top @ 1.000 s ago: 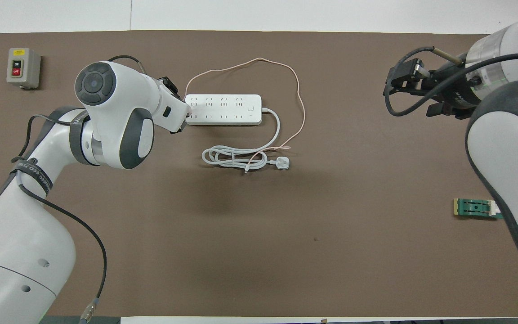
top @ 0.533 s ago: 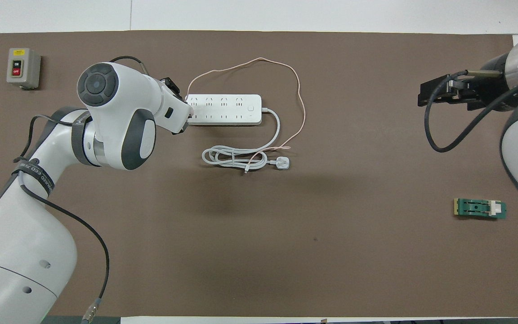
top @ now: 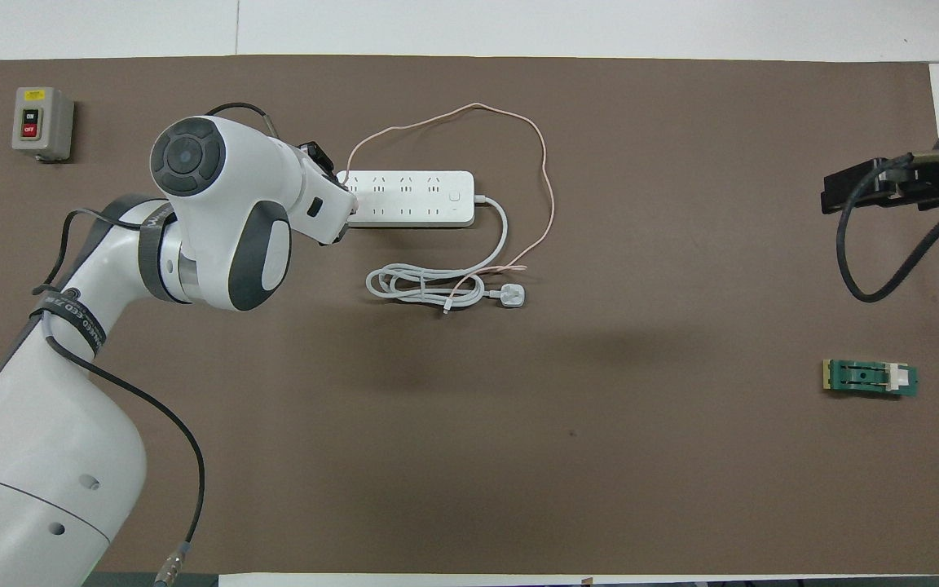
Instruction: Plug charger into power strip
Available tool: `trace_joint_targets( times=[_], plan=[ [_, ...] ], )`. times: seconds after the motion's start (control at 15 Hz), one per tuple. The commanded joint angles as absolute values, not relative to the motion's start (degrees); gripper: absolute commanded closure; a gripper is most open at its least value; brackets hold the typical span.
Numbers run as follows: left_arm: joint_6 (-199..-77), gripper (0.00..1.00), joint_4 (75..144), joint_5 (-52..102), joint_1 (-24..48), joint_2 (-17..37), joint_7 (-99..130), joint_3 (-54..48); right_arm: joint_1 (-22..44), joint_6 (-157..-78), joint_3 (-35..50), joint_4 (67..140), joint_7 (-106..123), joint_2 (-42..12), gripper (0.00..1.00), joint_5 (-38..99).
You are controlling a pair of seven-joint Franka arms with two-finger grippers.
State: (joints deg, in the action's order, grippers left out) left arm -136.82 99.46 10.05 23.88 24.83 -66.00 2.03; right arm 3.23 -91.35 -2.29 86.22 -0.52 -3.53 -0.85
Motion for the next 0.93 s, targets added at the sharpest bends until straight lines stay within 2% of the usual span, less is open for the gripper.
trace_joint_targets(
  times=[0.0,0.33,0.87],
  plan=[
    [-138.8,1.00,100.8,9.6,25.1,24.3,-65.4,2.6,1.8,-86.1,-1.6,87.0,1.1,-1.3,0.00,-1.5],
    [-140.4,1.00,100.5,9.1,25.1,25.3,-65.3,2.9,0.9,-83.8,-1.6,88.5,0.1,-0.3,0.00,-1.5],
    [-139.0,1.00,100.6,6.2,25.1,25.3,-65.3,3.0,-1.0,-87.2,-1.0,89.7,-0.5,0.3,0.00,-1.7]
  ],
)
